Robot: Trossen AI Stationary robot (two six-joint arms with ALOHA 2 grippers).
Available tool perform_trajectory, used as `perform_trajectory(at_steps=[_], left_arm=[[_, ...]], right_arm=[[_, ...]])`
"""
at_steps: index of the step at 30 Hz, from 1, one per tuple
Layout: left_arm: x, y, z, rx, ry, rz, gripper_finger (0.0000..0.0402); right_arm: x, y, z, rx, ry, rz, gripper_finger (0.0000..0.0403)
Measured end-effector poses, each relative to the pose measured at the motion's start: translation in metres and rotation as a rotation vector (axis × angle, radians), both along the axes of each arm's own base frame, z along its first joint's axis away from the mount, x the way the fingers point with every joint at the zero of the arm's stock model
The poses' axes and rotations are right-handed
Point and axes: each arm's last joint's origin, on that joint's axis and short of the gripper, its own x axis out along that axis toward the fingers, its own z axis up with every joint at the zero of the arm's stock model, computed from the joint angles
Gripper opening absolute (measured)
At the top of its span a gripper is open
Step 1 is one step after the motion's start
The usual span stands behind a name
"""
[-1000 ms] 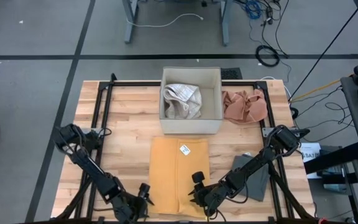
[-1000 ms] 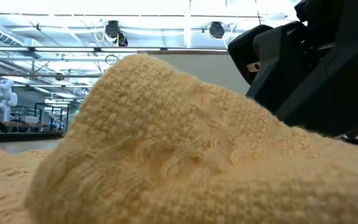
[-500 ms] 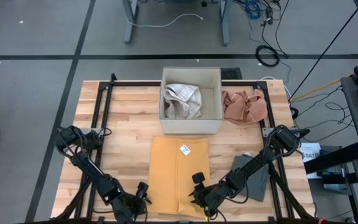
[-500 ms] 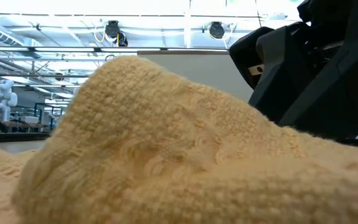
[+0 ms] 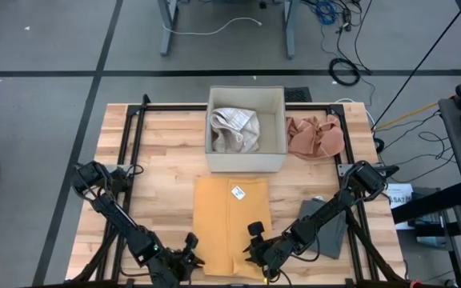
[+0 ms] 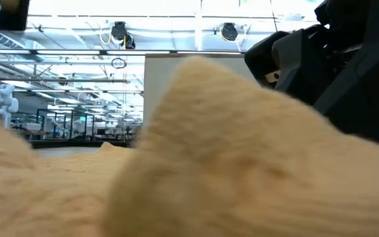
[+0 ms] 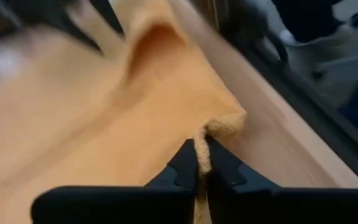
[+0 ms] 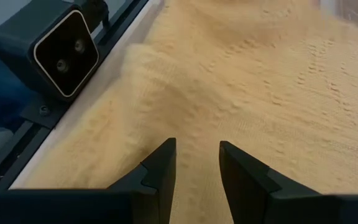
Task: Fold towel
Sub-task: Fold the yellow towel
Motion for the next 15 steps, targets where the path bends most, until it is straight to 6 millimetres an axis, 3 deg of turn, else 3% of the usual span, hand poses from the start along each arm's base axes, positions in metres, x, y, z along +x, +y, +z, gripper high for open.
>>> perform_trajectory(at_steps=[7, 15], left_arm=[[0.032, -0.003, 0.035, 0.18, -0.151, -0.053, 0.0009], [0.057, 0.017, 0.041, 0.276, -0.187, -0.041, 0.0009]], right_arm=[[0.001, -0.002, -0.001, 0.021, 0.019, 0.004, 0.0109], [0.002, -0.003, -0.014, 0.059, 0.076, -0.024, 0.0109]])
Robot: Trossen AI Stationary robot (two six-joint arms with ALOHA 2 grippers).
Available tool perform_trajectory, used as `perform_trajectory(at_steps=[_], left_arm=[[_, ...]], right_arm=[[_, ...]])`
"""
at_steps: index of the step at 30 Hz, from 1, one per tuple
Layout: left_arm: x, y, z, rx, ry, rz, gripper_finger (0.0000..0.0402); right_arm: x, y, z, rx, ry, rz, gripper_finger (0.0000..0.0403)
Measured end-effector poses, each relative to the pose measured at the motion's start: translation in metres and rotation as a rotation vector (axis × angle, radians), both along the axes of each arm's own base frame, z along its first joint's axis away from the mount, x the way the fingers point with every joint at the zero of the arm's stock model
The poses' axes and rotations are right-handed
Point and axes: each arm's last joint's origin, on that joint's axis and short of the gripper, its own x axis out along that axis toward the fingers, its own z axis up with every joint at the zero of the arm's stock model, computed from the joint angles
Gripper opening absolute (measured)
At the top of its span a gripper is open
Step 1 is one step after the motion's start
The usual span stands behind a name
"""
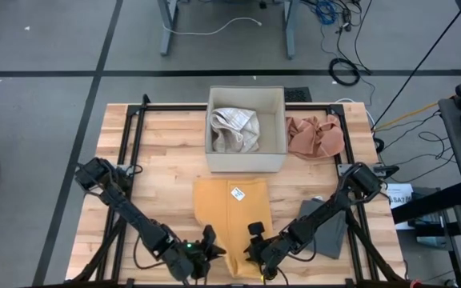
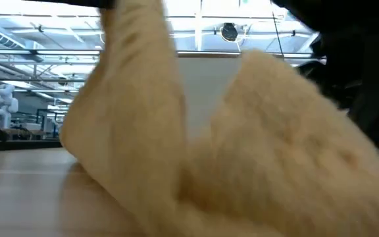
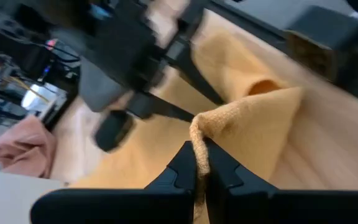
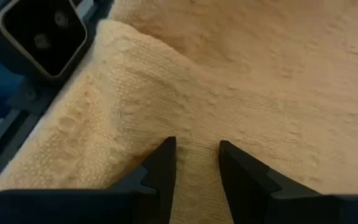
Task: Fold towel
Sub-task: Fold the yellow towel
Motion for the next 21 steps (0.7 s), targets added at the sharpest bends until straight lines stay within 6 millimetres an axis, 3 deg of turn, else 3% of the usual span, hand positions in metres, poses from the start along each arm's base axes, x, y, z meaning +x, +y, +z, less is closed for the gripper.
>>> perform_trajectory(at_steps=[9, 21], left_arm=[[0.02, 0.013, 0.008, -0.028, -0.047, -0.079, 0.0009], [0.018, 0.015, 0.003, -0.022, 0.004, -0.069, 0.0008]], right_arm=[[0.009, -0.001, -0.013, 0.007, -0.039, 0.013, 0.0109], [-0.004, 0.002, 0.025, -0.028, -0.079, 0.032, 0.0109]])
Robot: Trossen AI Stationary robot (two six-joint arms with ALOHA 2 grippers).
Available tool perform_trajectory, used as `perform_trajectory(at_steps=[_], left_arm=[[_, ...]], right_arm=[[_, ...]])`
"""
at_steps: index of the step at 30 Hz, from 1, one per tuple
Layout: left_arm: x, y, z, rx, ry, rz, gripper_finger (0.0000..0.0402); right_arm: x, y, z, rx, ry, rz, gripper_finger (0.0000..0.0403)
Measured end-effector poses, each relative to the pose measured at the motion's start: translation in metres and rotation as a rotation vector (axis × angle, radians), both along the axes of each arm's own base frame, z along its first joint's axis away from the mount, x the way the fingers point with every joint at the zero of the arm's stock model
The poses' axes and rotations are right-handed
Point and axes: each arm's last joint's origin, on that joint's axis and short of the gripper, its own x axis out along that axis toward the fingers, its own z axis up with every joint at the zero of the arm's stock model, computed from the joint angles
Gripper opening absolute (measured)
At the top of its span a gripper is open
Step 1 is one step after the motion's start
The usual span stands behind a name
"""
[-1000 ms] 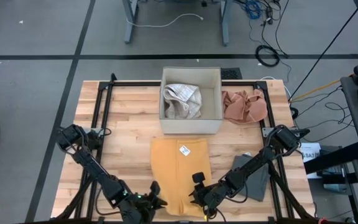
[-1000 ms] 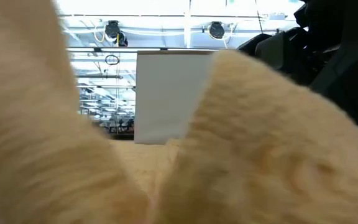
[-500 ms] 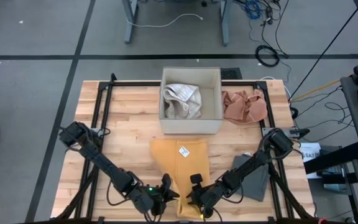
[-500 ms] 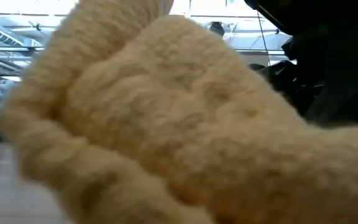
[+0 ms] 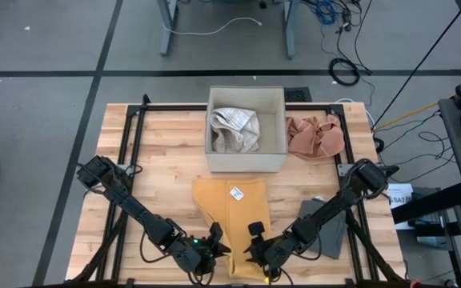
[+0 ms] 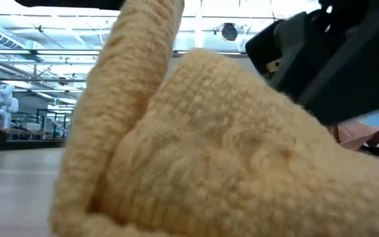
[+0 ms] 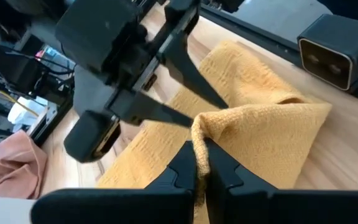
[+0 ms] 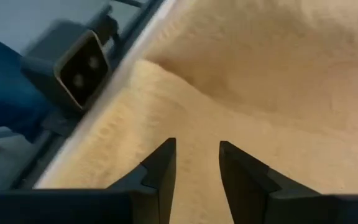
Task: Fold towel
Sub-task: Fold the yellow towel
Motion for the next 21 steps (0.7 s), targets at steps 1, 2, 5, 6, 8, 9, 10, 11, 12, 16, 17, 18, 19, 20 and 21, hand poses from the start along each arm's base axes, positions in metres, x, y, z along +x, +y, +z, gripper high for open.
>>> perform_trajectory(at_steps=[1, 2, 5, 6, 8, 9, 10, 11, 12, 16, 17, 18, 19, 20, 21], left_arm=[[0.0, 0.0, 0.0, 0.0, 0.001, 0.0, 0.0008], [0.0, 0.0, 0.0, 0.0, 0.001, 0.0, 0.0008], [0.0, 0.0, 0.0, -0.003, 0.001, 0.002, 0.0008], [0.0, 0.0, 0.0, -0.002, 0.002, 0.002, 0.0008], [0.0, 0.0, 0.0, -0.002, 0.002, 0.002, 0.0008], [0.0, 0.0, 0.0, -0.002, 0.002, 0.002, 0.0008], [0.0, 0.0, 0.0, -0.002, 0.001, 0.002, 0.0008], [0.0, 0.0, 0.0, 0.002, 0.0, 0.001, 0.0008], [0.0, 0.0, 0.0, 0.001, -0.002, 0.0, 0.0008], [0.0, -0.001, 0.001, -0.006, -0.012, -0.003, 0.0008], [-0.001, -0.002, 0.001, -0.006, -0.012, -0.006, 0.0008], [-0.001, -0.002, 0.001, -0.006, -0.012, -0.007, 0.0008], [-0.001, -0.002, 0.001, -0.006, -0.013, -0.007, 0.0008], [-0.001, -0.003, 0.001, -0.007, -0.014, -0.009, 0.0008], [-0.001, -0.003, 0.002, -0.01, -0.018, -0.01, 0.0008]], right_arm=[[-0.001, 0.002, 0.001, 0.007, -0.004, 0.005, 0.0109], [-0.002, 0.004, 0.003, 0.019, -0.012, 0.008, 0.0109], [-0.006, 0.011, 0.005, 0.053, -0.021, 0.013, 0.0109], [-0.006, 0.013, 0.004, 0.066, -0.03, 0.014, 0.0109], [-0.006, 0.019, 0.003, 0.097, -0.066, 0.027, 0.0109], [-0.005, 0.021, 0.002, 0.112, -0.087, 0.035, 0.0109], [-0.003, 0.024, 0.0, 0.125, -0.103, 0.05, 0.0109], [-0.002, 0.025, -0.003, 0.135, -0.116, 0.056, 0.0109], [0.0, 0.025, -0.006, 0.138, -0.123, 0.056, 0.0109], [0.008, 0.017, -0.028, 0.123, -0.08, 0.018, 0.0109], [0.01, 0.016, -0.032, 0.133, -0.077, 0.01, 0.0109], [0.012, 0.014, -0.036, 0.142, -0.073, 0.012, 0.0109], [0.015, 0.013, -0.04, 0.16, -0.073, 0.021, 0.0109], [0.017, 0.013, -0.042, 0.184, -0.077, 0.031, 0.0109], [0.018, 0.012, -0.045, 0.197, -0.077, 0.035, 0.0109]])
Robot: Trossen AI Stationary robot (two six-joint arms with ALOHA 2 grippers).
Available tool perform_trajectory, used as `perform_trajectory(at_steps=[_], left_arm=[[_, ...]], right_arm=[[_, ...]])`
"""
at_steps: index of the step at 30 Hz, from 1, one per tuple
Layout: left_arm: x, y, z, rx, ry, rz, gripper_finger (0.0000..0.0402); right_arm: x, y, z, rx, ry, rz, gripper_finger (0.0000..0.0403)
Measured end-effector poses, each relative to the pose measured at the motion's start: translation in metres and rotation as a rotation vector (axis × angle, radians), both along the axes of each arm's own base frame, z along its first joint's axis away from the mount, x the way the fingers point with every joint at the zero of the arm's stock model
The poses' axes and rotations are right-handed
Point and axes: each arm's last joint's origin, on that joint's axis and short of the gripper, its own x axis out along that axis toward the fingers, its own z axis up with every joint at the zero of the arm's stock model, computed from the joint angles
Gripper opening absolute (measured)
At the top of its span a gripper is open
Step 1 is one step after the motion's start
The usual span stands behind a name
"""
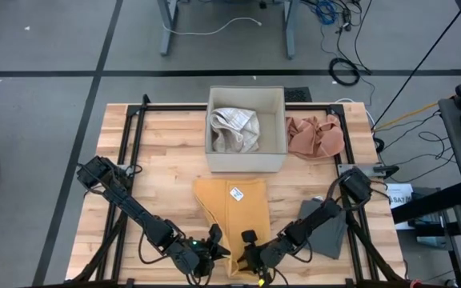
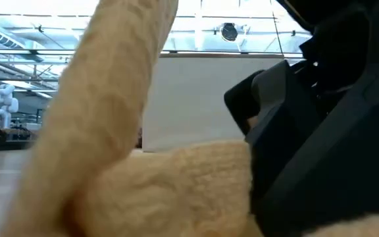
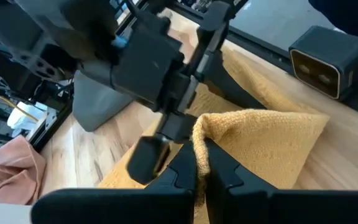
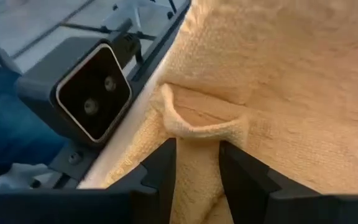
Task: Fold towel
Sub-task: Fold the yellow towel
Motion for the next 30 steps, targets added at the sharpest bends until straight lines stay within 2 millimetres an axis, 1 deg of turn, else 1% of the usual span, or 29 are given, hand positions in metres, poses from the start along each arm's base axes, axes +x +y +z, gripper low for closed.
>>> perform_trajectory(at_steps=[2, 6, 8, 13, 15, 23, 30], left_arm=[[0.0, -0.001, 0.001, -0.008, -0.01, -0.002, 0.0008], [0.001, -0.002, 0.003, -0.002, -0.025, -0.038, 0.0008], [0.002, -0.001, 0.003, -0.001, -0.025, -0.05, 0.0008], [0.004, 0.001, 0.004, -0.001, -0.028, -0.051, 0.0008], [0.004, 0.001, 0.004, 0.0, -0.028, -0.051, 0.0008], [0.004, 0.001, 0.004, 0.021, -0.031, -0.066, 0.0008], [0.004, 0.001, 0.004, 0.022, -0.031, -0.066, 0.0008]], right_arm=[[0.002, -0.001, -0.003, 0.02, 0.0, 0.003, 0.0109], [0.003, -0.003, -0.001, 0.022, 0.004, 0.012, 0.0109], [0.002, -0.003, 0.004, 0.018, -0.004, 0.021, 0.0109], [0.0, 0.0, 0.025, 0.02, -0.043, 0.037, 0.0109], [-0.002, 0.001, 0.029, 0.017, -0.052, 0.044, 0.0109], [-0.001, 0.001, 0.025, 0.029, -0.039, 0.039, 0.0109], [0.001, 0.003, 0.032, 0.053, -0.117, 0.051, 0.0109]])
